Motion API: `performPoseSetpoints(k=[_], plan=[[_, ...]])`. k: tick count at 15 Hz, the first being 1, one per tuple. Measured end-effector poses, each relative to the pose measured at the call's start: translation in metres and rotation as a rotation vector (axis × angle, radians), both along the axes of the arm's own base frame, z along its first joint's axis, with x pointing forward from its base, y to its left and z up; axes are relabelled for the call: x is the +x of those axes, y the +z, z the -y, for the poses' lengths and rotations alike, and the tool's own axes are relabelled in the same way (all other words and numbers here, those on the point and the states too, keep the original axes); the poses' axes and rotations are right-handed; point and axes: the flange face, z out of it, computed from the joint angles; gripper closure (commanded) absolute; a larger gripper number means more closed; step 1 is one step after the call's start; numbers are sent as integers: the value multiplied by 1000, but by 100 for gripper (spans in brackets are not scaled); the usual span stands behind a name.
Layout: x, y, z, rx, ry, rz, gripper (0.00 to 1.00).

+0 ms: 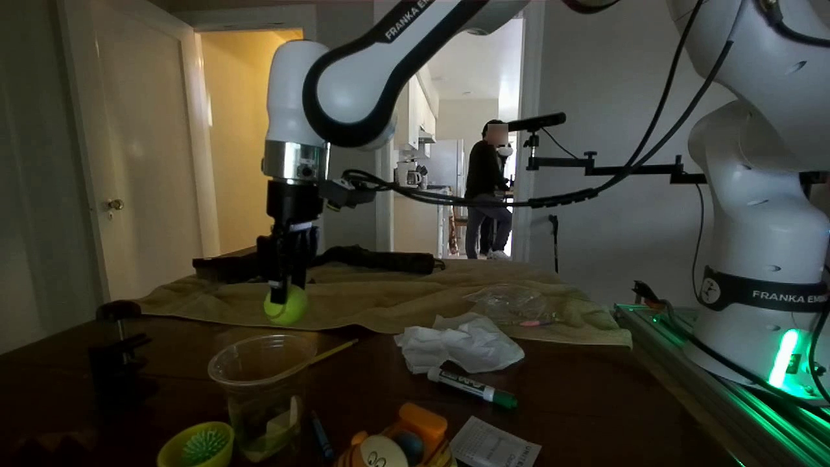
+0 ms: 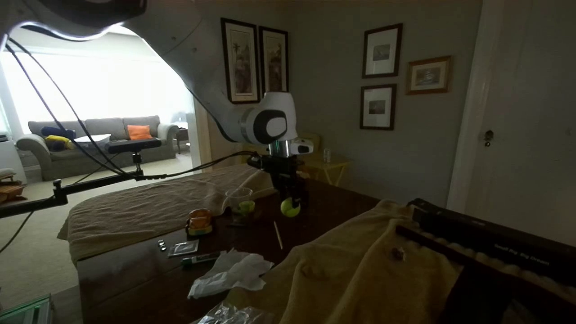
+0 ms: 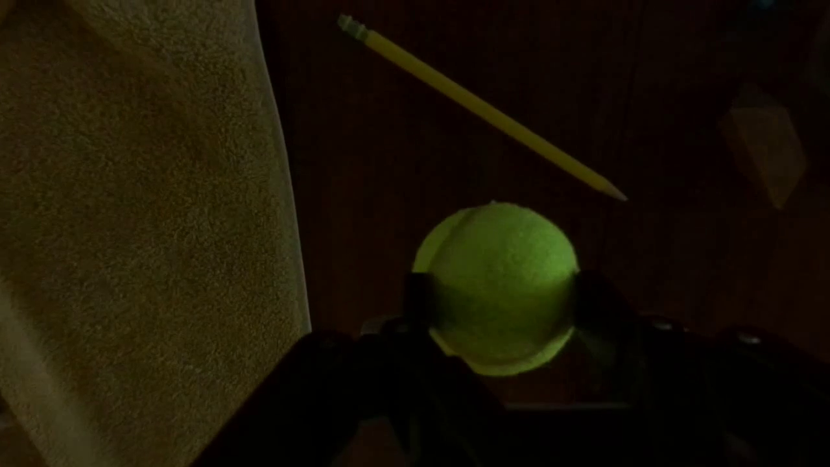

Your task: Remove the tennis ball from the clear cup.

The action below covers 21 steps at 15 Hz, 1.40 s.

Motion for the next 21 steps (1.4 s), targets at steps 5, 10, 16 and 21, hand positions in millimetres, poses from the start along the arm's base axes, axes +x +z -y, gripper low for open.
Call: performPoseSetpoints(k=[5, 10, 16, 21], plan=[[4, -42, 1, 4, 2, -3, 66], [8, -54, -1, 7, 8, 0, 24], [11, -40, -18, 20, 31, 6, 0], [-6, 11, -42, -7, 47, -104, 0]])
